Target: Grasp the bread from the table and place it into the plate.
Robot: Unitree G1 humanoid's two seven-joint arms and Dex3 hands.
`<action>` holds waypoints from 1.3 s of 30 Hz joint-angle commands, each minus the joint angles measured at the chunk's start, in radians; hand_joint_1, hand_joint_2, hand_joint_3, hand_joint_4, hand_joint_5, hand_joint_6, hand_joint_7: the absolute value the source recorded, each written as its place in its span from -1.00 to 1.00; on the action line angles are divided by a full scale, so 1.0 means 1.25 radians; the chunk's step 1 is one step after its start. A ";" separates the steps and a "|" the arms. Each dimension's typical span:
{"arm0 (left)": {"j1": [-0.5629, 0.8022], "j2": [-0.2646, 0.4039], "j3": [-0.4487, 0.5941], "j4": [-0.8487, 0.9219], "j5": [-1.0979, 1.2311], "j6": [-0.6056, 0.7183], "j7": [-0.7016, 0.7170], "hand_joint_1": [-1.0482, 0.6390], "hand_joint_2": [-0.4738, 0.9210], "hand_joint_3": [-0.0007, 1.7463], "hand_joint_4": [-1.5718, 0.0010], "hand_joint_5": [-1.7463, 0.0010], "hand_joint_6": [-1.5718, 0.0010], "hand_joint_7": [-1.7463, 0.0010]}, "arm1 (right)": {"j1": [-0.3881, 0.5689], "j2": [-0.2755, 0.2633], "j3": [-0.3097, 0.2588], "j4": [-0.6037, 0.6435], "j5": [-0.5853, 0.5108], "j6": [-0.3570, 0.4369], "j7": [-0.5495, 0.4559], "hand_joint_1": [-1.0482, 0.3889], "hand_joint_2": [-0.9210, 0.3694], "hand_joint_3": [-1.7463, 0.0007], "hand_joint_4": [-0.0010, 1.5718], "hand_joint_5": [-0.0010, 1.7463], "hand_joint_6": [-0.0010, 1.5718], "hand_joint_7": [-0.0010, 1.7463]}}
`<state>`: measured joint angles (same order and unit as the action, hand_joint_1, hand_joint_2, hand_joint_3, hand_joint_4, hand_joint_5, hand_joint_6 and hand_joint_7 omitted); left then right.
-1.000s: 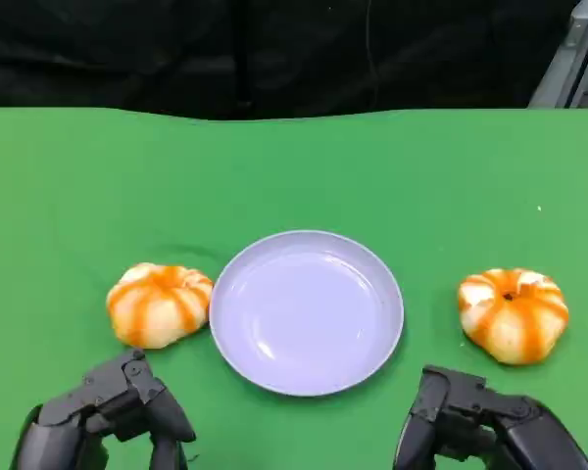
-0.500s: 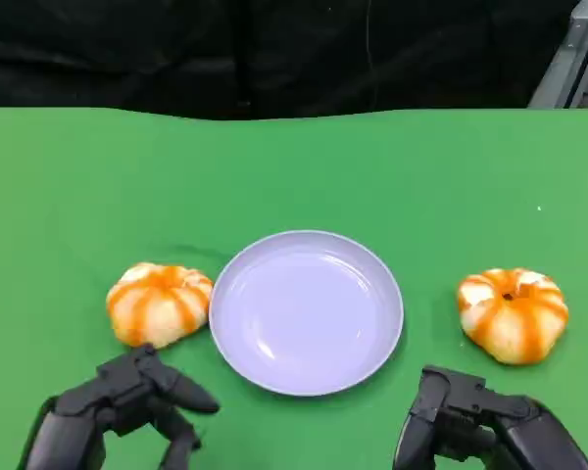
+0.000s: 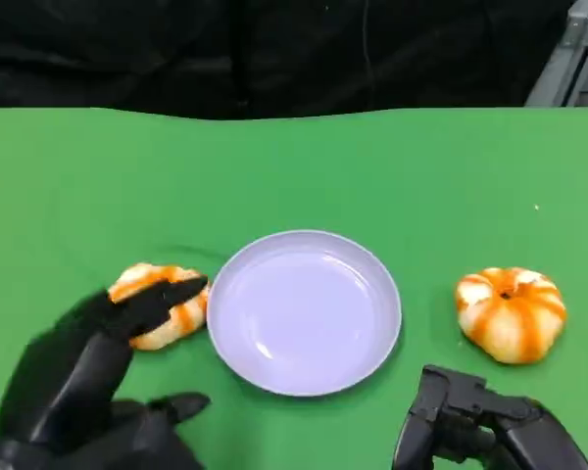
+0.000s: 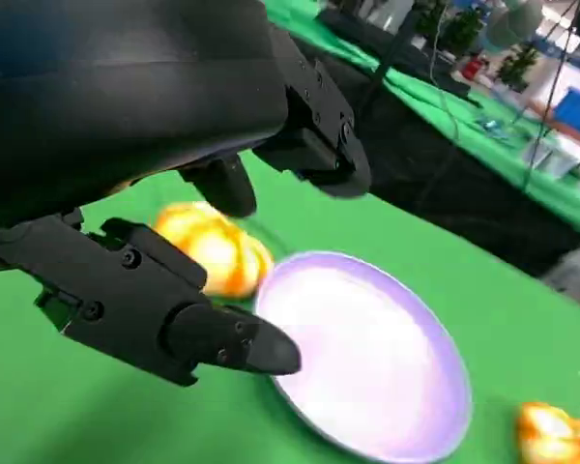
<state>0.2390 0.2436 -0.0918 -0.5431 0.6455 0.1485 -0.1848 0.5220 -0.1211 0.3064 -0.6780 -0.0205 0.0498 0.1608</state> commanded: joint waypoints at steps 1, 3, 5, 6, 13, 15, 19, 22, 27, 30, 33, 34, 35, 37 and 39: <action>-0.118 0.063 -0.047 0.048 0.155 0.069 -0.067 -0.38 1.00 -0.82 0.98 0.25 0.58 0.99 | 0.009 -0.003 0.007 -0.024 -0.002 0.011 -0.008 0.43 -0.10 -0.58 -0.13 0.97 -0.15 0.75; -0.176 0.077 -0.075 0.105 0.208 0.084 -0.081 -0.38 1.00 -0.84 1.00 0.29 0.60 1.00 | 0.010 -0.003 0.009 -0.028 -0.003 0.015 -0.011 0.43 -0.11 -0.57 -0.14 0.97 -0.15 0.75; -0.211 0.084 -0.091 0.146 0.236 0.091 -0.088 -0.40 1.00 -0.84 1.00 0.33 0.61 1.00 | 0.010 -0.003 0.012 -0.030 -0.006 0.016 -0.014 0.43 -0.10 -0.57 -0.14 0.97 -0.15 0.74; -0.232 0.088 -0.099 0.177 0.246 0.096 -0.090 -0.40 1.00 -0.84 1.00 0.34 0.61 1.00 | 0.012 -0.002 0.016 -0.033 -0.007 0.019 -0.016 0.43 -0.10 -0.57 -0.14 0.96 -0.15 0.74; -0.351 0.089 -0.151 0.404 0.259 0.099 -0.071 -0.37 1.00 -0.92 0.93 0.38 0.57 0.98 | 0.015 -0.004 0.021 -0.040 -0.007 0.028 -0.021 0.39 -0.08 -0.57 -0.13 0.96 -0.14 0.74; -0.384 0.084 -0.174 0.487 0.254 0.088 -0.059 -0.37 1.00 -0.93 0.89 0.42 0.55 0.98 | 0.016 -0.006 0.018 -0.036 -0.005 0.023 -0.020 0.38 -0.08 -0.56 -0.13 0.95 -0.14 0.73; -0.445 0.073 -0.222 0.625 0.255 0.088 -0.059 -0.43 1.00 -0.87 0.90 0.48 0.57 1.00 | 0.020 -0.008 0.014 -0.031 -0.003 0.013 -0.019 0.37 -0.09 -0.55 -0.12 0.94 -0.14 0.73; -0.476 0.055 -0.239 0.709 0.234 0.095 -0.054 -0.41 1.00 -0.87 0.85 0.55 0.56 0.99 | 0.023 -0.009 0.012 -0.036 0.000 0.016 -0.018 0.38 -0.09 -0.55 -0.11 0.94 -0.13 0.72; -0.478 0.055 -0.229 0.804 0.155 0.046 -0.018 -0.23 0.99 -0.83 0.50 0.64 0.35 0.94 | 0.031 -0.012 0.013 -0.044 -0.007 0.017 -0.021 0.39 -0.08 -0.55 -0.11 0.93 -0.13 0.71; -0.444 0.059 -0.203 0.814 0.120 -0.011 0.125 -0.03 0.98 -0.96 0.01 -0.03 -0.28 0.89 | 0.037 -0.014 0.015 -0.050 -0.009 0.018 -0.022 0.38 -0.08 -0.55 -0.12 0.93 -0.13 0.71; -0.420 0.065 -0.189 0.812 0.122 -0.070 0.300 0.03 0.99 -0.87 -0.11 -0.89 0.00 -0.55 | 0.035 -0.015 0.015 -0.050 -0.006 0.017 -0.019 0.38 -0.10 -0.55 -0.11 0.93 -0.13 0.71; -0.418 0.064 -0.184 0.810 0.121 -0.081 0.343 0.03 0.85 -0.55 -0.16 -0.96 0.09 -0.82 | 0.034 -0.015 0.014 -0.050 -0.004 0.019 -0.019 0.37 -0.10 -0.54 -0.12 0.94 -0.13 0.71; -0.417 0.060 -0.181 0.798 0.125 -0.074 0.373 0.04 0.70 -0.31 -0.18 -0.98 0.12 -0.91 | 0.033 -0.015 0.012 -0.048 -0.003 0.019 -0.018 0.36 -0.10 -0.54 -0.12 0.94 -0.13 0.71; -0.423 0.053 -0.177 0.785 0.131 -0.061 0.417 0.02 0.57 -0.12 -0.16 -1.00 0.19 -0.98 | 0.030 -0.014 0.010 -0.043 -0.002 0.018 -0.017 0.35 -0.10 -0.54 -0.12 0.94 -0.13 0.71; -0.430 0.049 -0.176 0.783 0.133 -0.056 0.447 0.03 0.53 -0.08 -0.14 -1.00 0.20 -1.00 | 0.028 -0.014 0.009 -0.040 -0.001 0.017 -0.017 0.35 -0.10 -0.54 -0.12 0.94 -0.13 0.71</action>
<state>-0.2790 0.3021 -0.3249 0.4504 0.8040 0.0693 0.3147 0.5577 -0.1290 0.3275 -0.7287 -0.0272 0.0738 0.1382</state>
